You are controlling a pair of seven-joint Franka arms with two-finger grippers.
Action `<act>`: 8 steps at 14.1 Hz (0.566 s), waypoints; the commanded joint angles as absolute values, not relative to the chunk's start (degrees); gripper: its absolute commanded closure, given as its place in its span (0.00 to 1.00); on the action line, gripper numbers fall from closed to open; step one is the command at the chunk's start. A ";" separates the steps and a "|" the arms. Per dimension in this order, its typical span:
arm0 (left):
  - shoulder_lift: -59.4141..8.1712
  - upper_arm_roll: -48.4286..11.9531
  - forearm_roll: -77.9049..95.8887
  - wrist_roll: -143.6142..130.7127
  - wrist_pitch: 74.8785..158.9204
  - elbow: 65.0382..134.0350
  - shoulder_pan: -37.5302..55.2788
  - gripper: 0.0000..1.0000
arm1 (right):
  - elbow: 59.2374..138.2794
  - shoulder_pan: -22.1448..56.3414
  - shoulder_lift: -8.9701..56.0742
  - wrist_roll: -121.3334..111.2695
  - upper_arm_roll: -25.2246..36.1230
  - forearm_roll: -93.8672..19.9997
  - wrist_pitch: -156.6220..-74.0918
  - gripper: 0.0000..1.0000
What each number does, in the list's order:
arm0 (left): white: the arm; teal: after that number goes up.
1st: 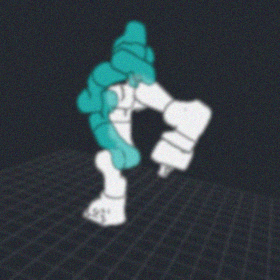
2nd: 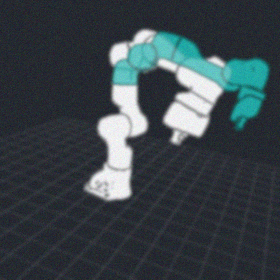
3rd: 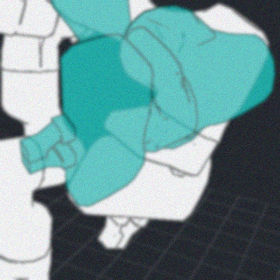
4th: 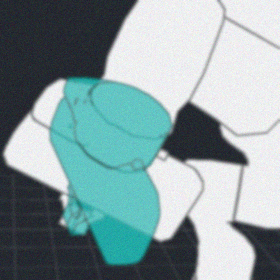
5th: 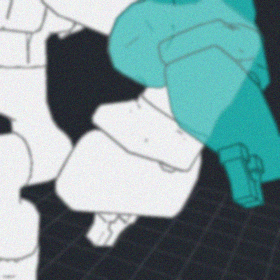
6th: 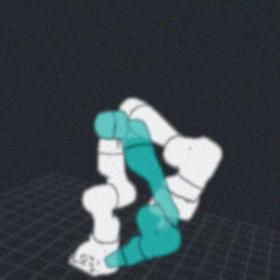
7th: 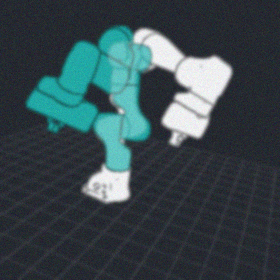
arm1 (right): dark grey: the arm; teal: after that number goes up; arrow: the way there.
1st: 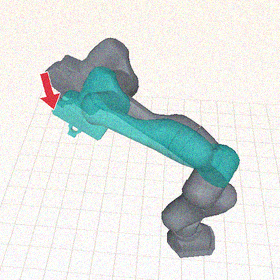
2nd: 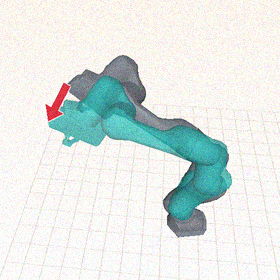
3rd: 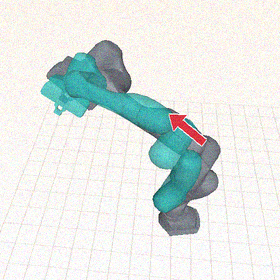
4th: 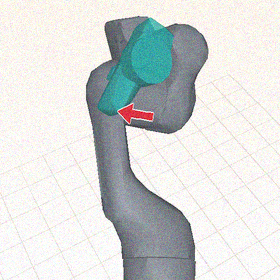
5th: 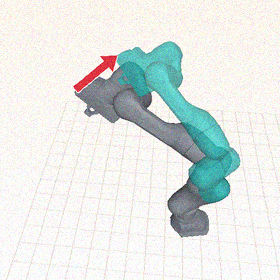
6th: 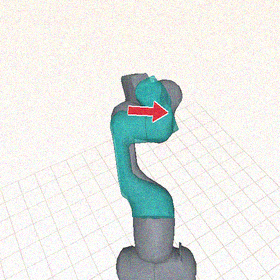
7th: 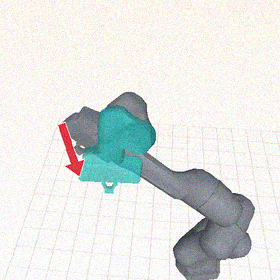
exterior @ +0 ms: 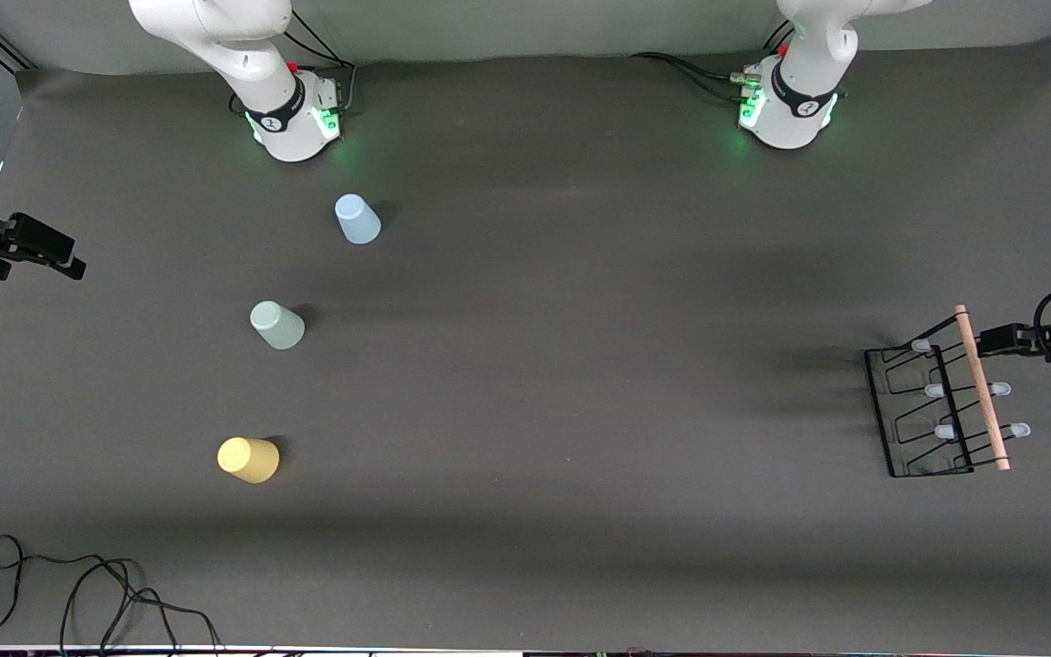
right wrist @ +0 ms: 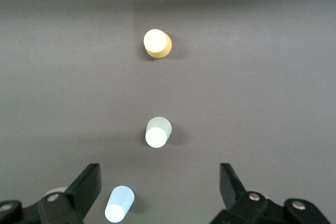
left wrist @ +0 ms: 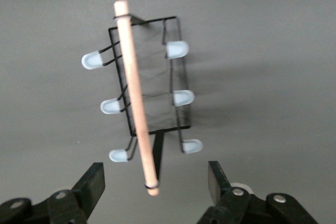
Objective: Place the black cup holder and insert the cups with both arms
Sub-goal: 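Reach the left gripper down and grasp the holder's wooden handle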
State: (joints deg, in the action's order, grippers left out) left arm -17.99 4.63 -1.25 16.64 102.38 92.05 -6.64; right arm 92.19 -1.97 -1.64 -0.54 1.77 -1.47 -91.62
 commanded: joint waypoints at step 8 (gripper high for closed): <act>-22.76 4.39 -4.56 18.81 112.75 100.19 -7.82 0.48 | 92.37 -1.76 -1.85 -0.97 2.02 -0.97 -91.67 0.00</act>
